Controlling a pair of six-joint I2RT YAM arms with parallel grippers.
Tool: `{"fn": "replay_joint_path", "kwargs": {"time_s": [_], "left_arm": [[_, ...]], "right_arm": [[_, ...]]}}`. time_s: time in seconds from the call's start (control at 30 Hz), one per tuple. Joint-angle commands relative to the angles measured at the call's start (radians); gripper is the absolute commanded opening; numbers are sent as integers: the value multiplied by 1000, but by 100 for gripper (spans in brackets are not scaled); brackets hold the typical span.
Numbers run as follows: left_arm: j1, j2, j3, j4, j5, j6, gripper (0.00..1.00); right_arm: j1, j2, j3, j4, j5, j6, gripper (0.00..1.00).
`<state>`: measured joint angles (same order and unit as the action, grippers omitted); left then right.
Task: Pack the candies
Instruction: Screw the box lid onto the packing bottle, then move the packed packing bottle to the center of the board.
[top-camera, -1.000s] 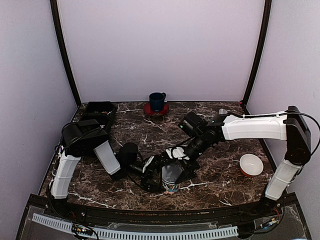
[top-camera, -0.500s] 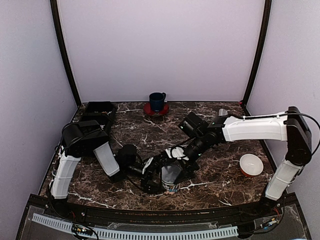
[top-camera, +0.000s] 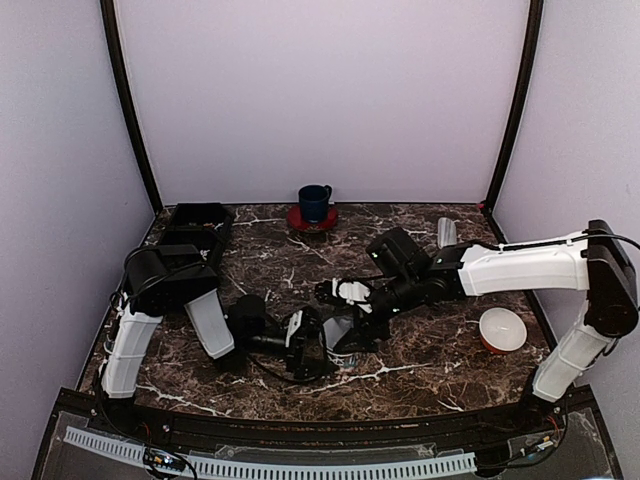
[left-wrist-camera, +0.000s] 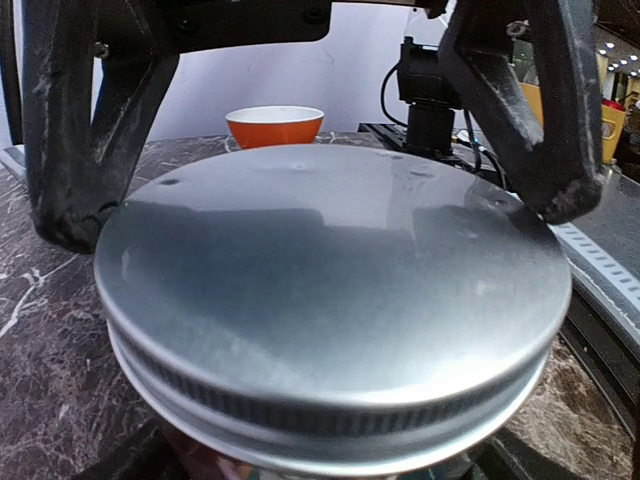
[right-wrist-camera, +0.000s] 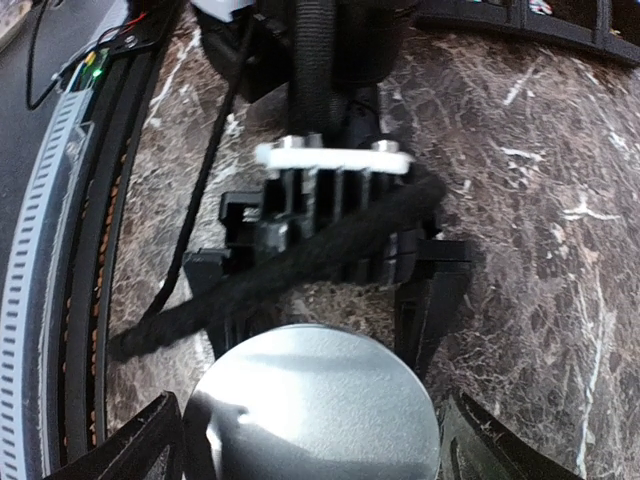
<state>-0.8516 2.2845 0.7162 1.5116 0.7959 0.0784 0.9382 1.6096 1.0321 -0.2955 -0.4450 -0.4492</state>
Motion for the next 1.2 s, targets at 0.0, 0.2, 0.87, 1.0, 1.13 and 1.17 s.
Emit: {"fn": "replay_joint_path", "kwargs": {"time_s": [0.0,0.2,0.87,1.0,1.13,1.17], "left_arm": [[17,-32,3,-21,-197,-46,88],[17,-28,-2,-30,-296,-51,93],[23,-83,178,-428,-773,-82,99],[23,-107,222,-542,-860,-112,99],[29,-143,224,-625,-988,-170,99],[31,-152,218,-631,-1021,-180,99]], "right_arm": [[7,-7,-14,33,112,135,87],[6,-70,-11,44,230,191,98],[-122,-390,-212,170,733,501,98],[-146,-432,-256,185,763,529,98],[-153,-454,-284,186,781,543,98],[-154,-457,-291,189,781,545,98]]}}
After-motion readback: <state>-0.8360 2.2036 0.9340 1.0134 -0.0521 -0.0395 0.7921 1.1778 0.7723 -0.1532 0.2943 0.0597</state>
